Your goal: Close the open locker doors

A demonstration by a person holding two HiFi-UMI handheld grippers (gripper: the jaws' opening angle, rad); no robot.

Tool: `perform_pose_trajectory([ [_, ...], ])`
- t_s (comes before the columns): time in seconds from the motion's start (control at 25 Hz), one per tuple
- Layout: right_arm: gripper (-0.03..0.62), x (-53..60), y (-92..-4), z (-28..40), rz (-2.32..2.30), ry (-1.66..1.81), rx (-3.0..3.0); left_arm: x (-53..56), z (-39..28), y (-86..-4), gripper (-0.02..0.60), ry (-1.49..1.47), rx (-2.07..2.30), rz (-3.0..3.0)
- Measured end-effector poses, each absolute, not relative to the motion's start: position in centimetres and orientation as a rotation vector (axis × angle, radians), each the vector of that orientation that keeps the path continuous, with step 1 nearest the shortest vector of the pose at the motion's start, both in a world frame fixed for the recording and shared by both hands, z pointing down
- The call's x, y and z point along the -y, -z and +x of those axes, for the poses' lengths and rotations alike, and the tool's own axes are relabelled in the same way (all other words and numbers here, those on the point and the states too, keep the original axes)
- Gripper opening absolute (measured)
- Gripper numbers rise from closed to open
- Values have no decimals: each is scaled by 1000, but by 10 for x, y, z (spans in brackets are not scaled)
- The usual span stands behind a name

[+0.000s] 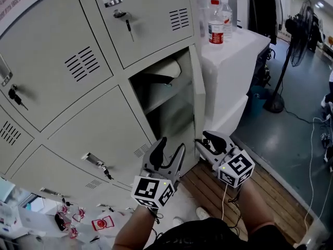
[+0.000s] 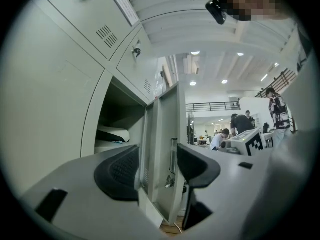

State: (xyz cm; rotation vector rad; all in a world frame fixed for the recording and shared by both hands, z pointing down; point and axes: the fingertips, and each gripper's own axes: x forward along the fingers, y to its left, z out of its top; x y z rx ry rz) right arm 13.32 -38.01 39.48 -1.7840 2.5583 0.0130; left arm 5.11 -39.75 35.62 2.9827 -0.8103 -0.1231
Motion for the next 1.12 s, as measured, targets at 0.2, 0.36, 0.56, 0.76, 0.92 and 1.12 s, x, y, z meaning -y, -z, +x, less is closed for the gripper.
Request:
perform_pose_trajectory([
  [0.2, 135, 396, -393, 114, -1718, 17, -2587, 406, 31, -355, 232, 132, 882, 2963],
  [0.36, 135, 408, -394, 99, -1671, 38, -2617, 413, 13, -355, 232, 135, 949, 2942],
  [0.56, 135, 425, -393, 80, -1595, 44, -2672, 419, -8, -355, 232, 129, 1036, 2918],
  [0.76, 135, 443, -393, 63, -1529, 51, -2719, 423, -29, -356, 232, 123, 1129, 2887],
  [0.92, 135, 459, -393, 51, -1482, 56, -2747, 427, -46, -357, 232, 117, 1213, 2856],
  [1.12, 135, 482, -392, 38, -1436, 57, -2783, 433, -65, -362, 232, 113, 1316, 2804],
])
